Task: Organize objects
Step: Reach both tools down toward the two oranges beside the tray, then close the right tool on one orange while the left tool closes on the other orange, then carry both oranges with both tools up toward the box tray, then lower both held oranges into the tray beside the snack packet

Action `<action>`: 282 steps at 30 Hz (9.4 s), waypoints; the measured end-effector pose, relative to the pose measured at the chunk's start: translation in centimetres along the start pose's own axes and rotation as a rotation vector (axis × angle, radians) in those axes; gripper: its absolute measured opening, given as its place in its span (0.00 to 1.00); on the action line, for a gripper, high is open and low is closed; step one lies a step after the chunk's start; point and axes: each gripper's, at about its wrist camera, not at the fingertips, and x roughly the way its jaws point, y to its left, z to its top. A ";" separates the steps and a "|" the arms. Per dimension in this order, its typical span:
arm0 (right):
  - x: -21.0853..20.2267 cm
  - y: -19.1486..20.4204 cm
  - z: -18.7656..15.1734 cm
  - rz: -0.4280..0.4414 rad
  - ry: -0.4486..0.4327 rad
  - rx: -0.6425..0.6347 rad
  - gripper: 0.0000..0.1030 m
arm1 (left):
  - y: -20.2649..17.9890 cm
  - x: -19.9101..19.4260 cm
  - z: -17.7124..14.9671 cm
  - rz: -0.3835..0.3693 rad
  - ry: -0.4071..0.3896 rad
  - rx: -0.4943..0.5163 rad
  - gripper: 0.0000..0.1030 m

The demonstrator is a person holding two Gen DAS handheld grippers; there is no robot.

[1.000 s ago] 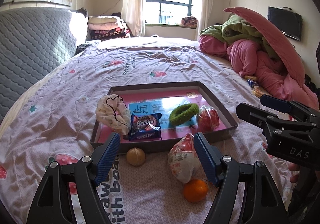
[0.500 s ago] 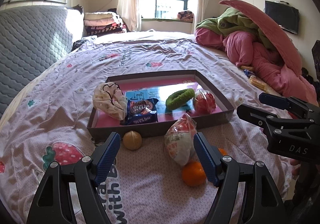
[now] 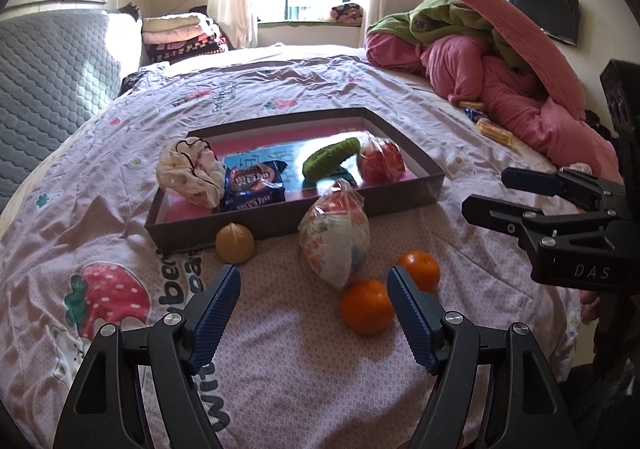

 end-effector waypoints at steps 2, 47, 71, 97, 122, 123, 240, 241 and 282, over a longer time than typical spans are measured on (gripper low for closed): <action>0.0 -0.1 -0.2 0.008 0.006 -0.001 0.74 | -0.2 0.2 -0.4 -0.003 0.009 0.010 0.75; 6.8 3.1 -1.9 0.112 0.277 -0.094 0.64 | -2.7 5.2 -2.5 -0.005 0.118 0.069 0.75; 6.6 2.4 -1.3 0.148 0.253 -0.075 0.36 | -3.5 6.6 -1.3 -0.057 0.149 0.006 0.39; 3.0 -0.1 2.0 0.161 0.056 0.047 0.36 | -2.1 -0.1 1.3 -0.103 -0.020 0.000 0.38; 2.7 2.8 5.0 0.193 -0.043 0.064 0.36 | 2.7 -0.3 4.0 -0.008 -0.066 -0.104 0.38; 2.8 2.9 5.0 0.192 -0.045 0.067 0.36 | 2.9 -0.3 4.1 -0.002 -0.070 -0.107 0.38; 13.0 7.0 6.5 0.140 0.122 -0.013 0.36 | 10.9 10.2 6.1 0.154 0.071 -0.202 0.38; 13.1 6.9 6.5 0.136 0.125 -0.014 0.36 | 10.9 10.2 6.1 0.153 0.072 -0.203 0.38; 15.4 5.9 6.4 0.072 0.150 0.052 0.37 | 11.4 12.5 5.9 0.169 0.099 -0.225 0.38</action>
